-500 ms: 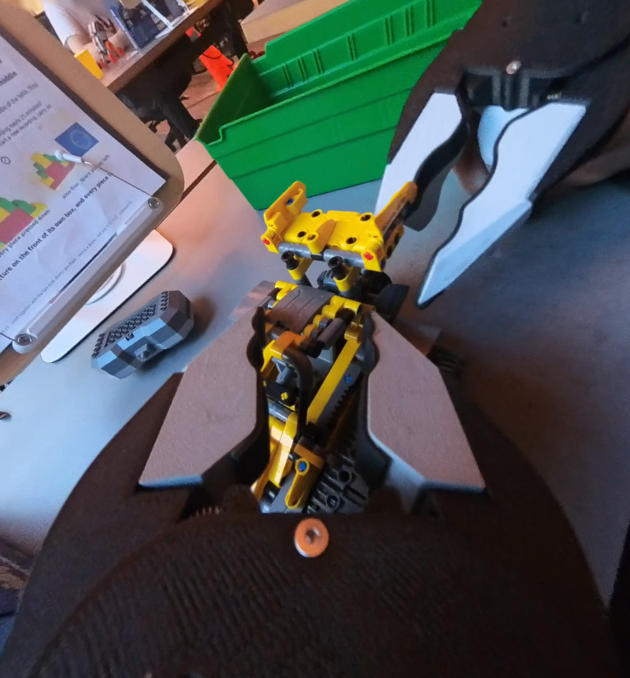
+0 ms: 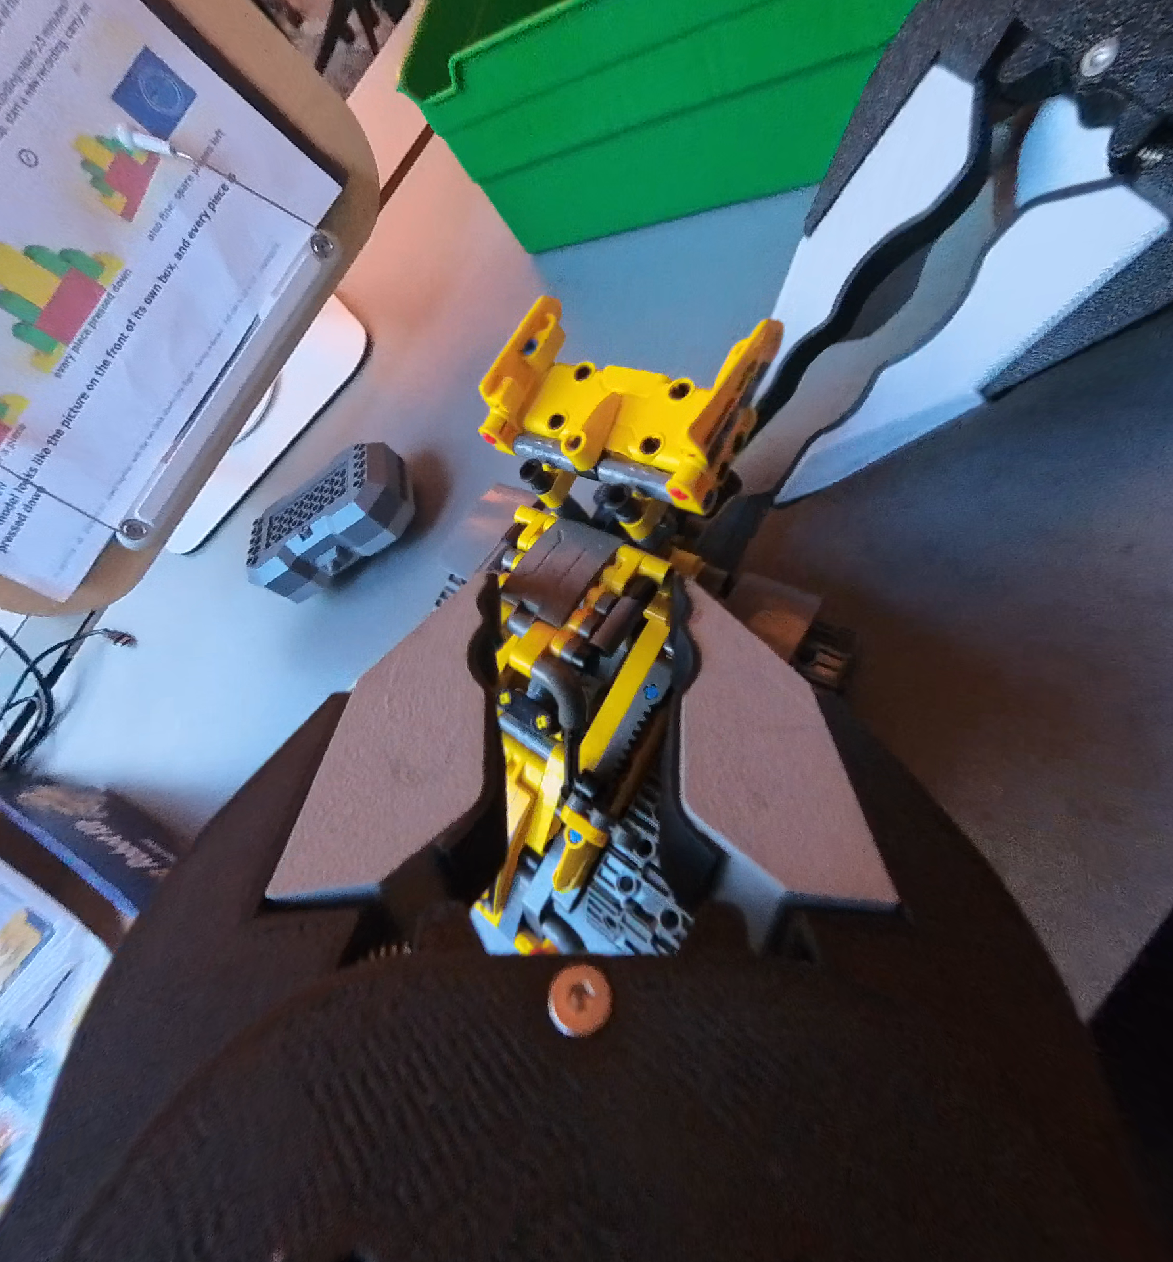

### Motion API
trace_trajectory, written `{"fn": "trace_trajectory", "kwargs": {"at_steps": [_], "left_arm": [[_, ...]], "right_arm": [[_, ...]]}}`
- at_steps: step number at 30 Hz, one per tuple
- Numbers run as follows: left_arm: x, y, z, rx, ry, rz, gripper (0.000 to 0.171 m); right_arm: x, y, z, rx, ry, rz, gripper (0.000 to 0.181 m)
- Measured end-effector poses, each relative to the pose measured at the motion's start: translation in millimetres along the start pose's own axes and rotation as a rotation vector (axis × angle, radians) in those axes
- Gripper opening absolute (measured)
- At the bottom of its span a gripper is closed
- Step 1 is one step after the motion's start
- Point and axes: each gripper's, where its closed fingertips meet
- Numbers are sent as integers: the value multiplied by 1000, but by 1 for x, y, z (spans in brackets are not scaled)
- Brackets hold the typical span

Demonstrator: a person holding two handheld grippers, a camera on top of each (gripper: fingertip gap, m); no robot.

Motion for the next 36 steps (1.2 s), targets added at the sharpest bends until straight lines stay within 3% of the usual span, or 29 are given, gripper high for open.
{"fn": "trace_trajectory", "kwargs": {"at_steps": [2, 3, 7, 9, 12, 16, 18, 20, 23, 29, 30, 36], "left_arm": [[-8, 7, -12, -41, -39, -20, 39], [-16, 15, -21, -76, -85, -47, 27], [-26, 40, -45, -103, -179, -87, 44], [-19, 47, -37, -64, -169, -95, 58], [-8, 35, -16, 140, -177, -125, 70], [11, 10, 6, 377, -129, -123, 74], [17, 0, 20, 409, -98, -101, 81], [11, 0, 24, 404, -148, -87, 77], [12, 2, 25, 417, -155, -92, 77], [11, 1, 26, 420, -175, -101, 77], [12, 2, 26, 410, -170, -99, 77], [11, -1, 22, 399, -170, -99, 77]], "right_arm": [[1, 2, 0, 25, -4, -44, 15], [1, 3, 1, 29, 0, -62, 15], [7, 8, 6, 1, 44, -95, 15], [7, 10, 7, -36, 50, -76, 18], [3, 12, 7, -99, 33, -35, 24], [0, 11, 10, -130, 32, -10, 15], [-1, 14, 13, -155, 38, -12, 13], [-1, 15, 16, -170, 51, -13, 13], [-2, 14, 15, -170, 44, -2, 12], [4, 18, 16, -69, 54, -162, 8], [5, 23, 14, -81, 59, -184, 0], [6, 25, 11, -102, 54, -166, 0]]}}
Point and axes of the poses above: each gripper's, where its closed fingertips meet, z out along the fingers, x out of its underside, y = z × x across the jaws, and after that the axes turned 12 degrees about z, right-handed
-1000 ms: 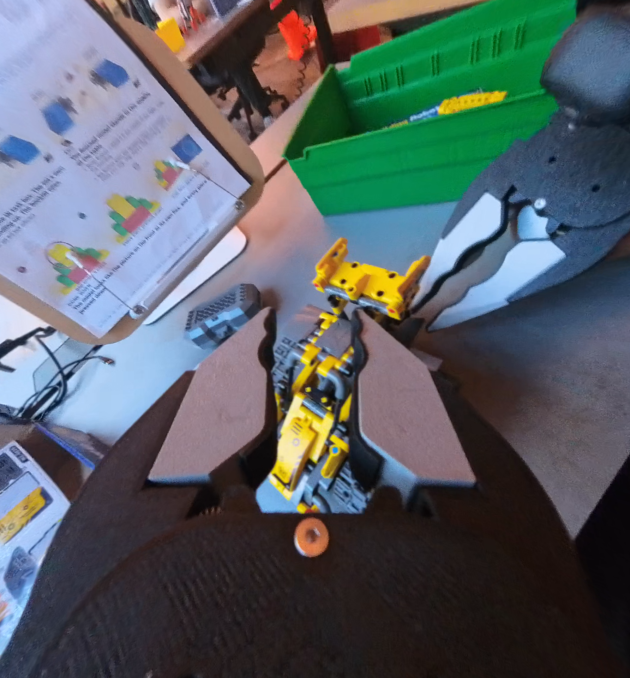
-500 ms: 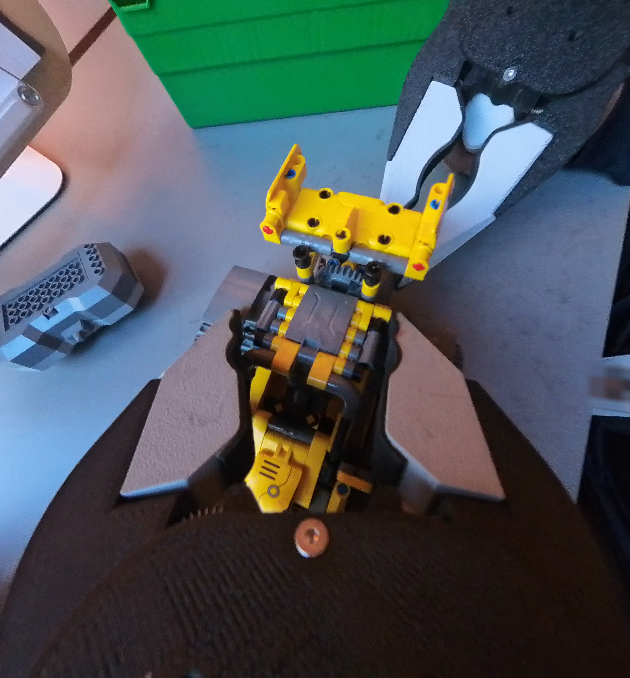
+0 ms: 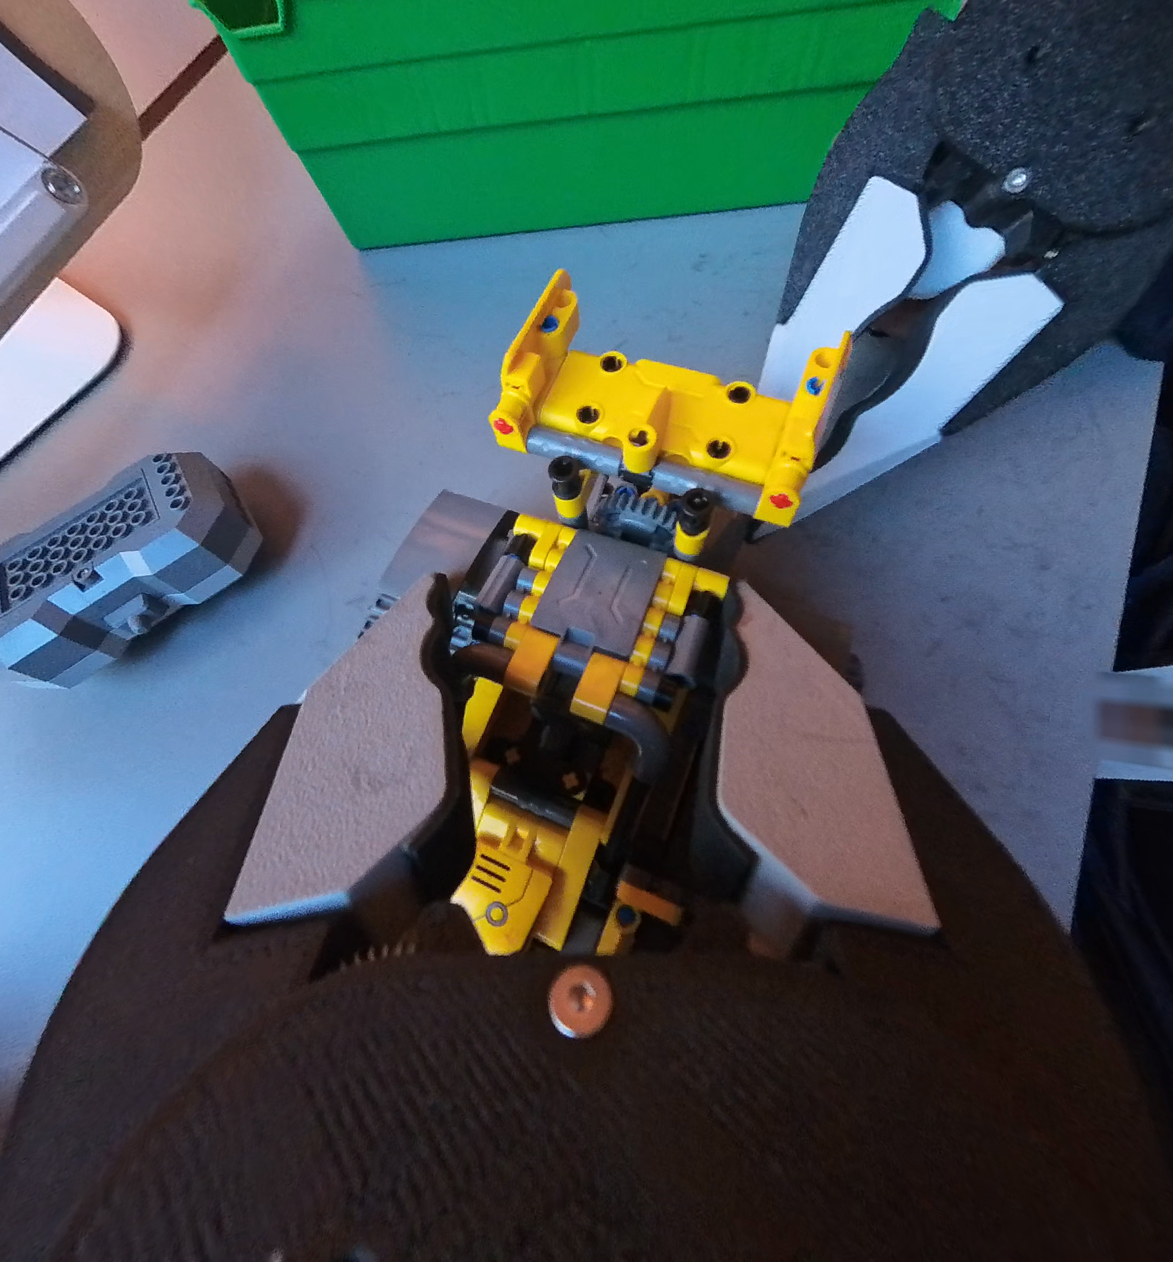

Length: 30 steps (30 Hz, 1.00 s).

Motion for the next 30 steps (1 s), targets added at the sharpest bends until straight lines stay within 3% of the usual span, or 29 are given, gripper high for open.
{"fn": "trace_trajectory", "kwargs": {"at_steps": [5, 10, 15, 19, 21, 24, 30], "left_arm": [[1, 0, -1, -2, -23, -3, 76], [4, -12, -10, 70, -14, 45, 76], [7, -23, -18, 140, -57, 89, 76], [9, -25, -21, 151, -74, 112, 76], [9, -31, -25, 182, -103, 144, 76], [11, -32, -28, 197, -126, 159, 76], [12, -35, -30, 204, -137, 173, 76]], "right_arm": [[-4, -12, -5, 50, -38, 67, 16], [-12, -19, -13, -17, -101, 201, 25], [-13, 16, -2, -204, -33, 226, 30], [-15, 22, 1, -237, -19, 333, 27], [-17, 26, -1, -225, -38, 289, 17], [-19, 23, -2, -107, -67, 195, 24], [-18, 29, 4, -85, -41, 130, 26]]}}
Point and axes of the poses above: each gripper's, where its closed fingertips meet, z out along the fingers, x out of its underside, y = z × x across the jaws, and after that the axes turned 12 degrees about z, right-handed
